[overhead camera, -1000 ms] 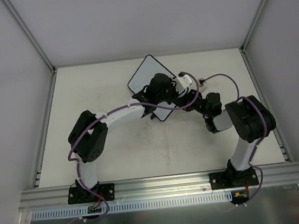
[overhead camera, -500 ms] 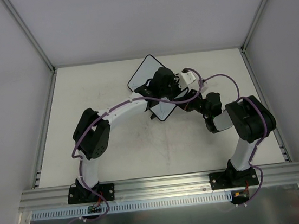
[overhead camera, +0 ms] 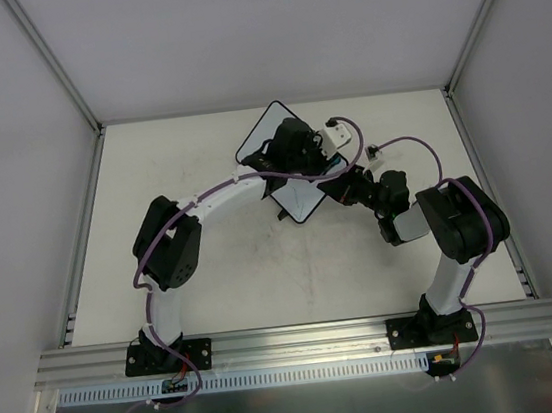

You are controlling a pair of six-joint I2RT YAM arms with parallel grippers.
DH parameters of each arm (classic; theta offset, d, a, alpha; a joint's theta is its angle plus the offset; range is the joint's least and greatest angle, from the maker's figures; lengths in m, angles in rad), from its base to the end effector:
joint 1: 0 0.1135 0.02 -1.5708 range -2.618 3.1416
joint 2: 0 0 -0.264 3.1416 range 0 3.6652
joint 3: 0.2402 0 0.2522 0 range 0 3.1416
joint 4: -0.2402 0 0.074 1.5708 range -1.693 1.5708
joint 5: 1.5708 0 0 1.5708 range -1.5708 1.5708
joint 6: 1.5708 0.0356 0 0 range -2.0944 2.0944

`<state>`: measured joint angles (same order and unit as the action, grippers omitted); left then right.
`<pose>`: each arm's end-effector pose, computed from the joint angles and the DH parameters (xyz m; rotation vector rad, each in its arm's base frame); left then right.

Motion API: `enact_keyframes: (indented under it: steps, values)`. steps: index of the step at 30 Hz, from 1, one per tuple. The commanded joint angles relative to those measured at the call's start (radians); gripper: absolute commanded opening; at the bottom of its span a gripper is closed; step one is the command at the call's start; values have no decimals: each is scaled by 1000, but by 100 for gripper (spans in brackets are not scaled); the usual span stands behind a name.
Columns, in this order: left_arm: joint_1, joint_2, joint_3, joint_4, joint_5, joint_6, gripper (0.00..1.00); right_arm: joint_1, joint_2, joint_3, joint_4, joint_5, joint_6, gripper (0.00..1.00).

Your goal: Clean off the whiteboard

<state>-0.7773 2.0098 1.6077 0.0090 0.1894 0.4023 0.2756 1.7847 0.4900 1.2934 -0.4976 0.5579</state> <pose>0.3387 -0.3427 0.2701 1.2041 1.5736 -0.4307 0.2897 0.0996 0.1520 -0.1790 1.6610 1.0308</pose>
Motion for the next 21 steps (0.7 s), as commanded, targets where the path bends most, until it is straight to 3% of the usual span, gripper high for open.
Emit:
enact_keyframes:
  steps: [1,21]
  values:
    - [56,76,-23,-73,-24,-29,0,27,-41,19,83,-42,-85,0]
    - [153,101,-84,-124,87,-194,0,27,-45,19,83,-44,-82,0]
